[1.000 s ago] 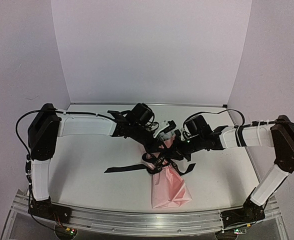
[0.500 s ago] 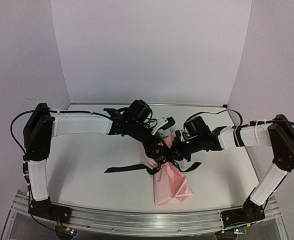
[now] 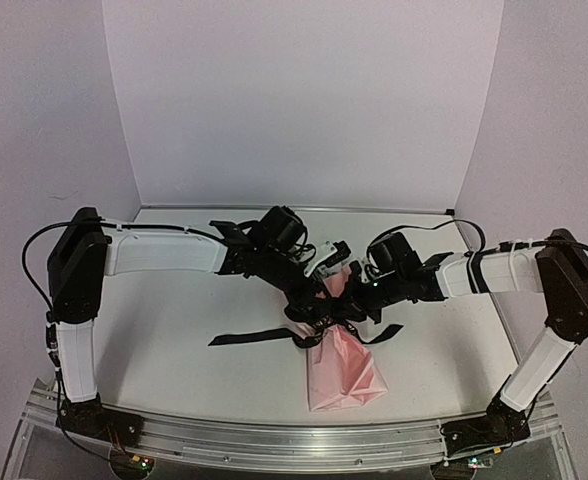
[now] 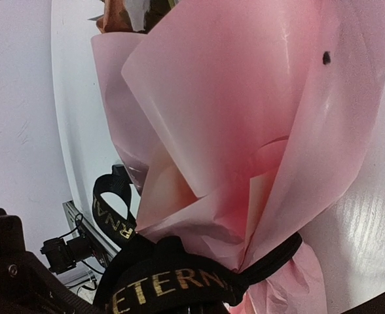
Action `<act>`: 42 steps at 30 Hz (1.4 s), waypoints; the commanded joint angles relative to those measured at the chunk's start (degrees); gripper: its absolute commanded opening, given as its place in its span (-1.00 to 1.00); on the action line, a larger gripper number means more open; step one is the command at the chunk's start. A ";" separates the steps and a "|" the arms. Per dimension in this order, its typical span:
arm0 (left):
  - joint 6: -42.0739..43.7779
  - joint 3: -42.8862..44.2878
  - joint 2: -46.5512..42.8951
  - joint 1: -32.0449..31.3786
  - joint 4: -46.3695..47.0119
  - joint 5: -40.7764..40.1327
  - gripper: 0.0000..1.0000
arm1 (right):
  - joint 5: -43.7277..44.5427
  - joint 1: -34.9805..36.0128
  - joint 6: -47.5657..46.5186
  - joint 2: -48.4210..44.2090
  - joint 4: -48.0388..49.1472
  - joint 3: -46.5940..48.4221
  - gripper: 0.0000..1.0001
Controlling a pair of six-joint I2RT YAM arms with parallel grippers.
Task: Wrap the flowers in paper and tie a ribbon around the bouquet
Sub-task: Cross the ribbon over the folded bouquet.
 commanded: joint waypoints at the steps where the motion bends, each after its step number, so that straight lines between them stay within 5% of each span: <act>1: -2.16 -1.05 -1.23 0.20 4.00 -2.88 -1.00 | -0.79 -0.24 0.80 -1.78 5.25 -1.33 -0.97; 17: -3.31 -3.42 -2.91 -0.11 5.83 -0.12 -1.00 | 1.48 -0.22 4.82 3.02 23.57 -6.21 -0.96; 31: -21.22 -6.55 -1.99 -2.59 13.11 -7.92 -0.99 | 4.37 -0.25 2.34 6.30 33.60 -9.49 -0.96; 42: -26.76 -9.88 -3.75 -2.70 18.50 -5.18 -0.47 | 3.00 -0.29 -0.32 6.21 33.88 -9.36 -0.96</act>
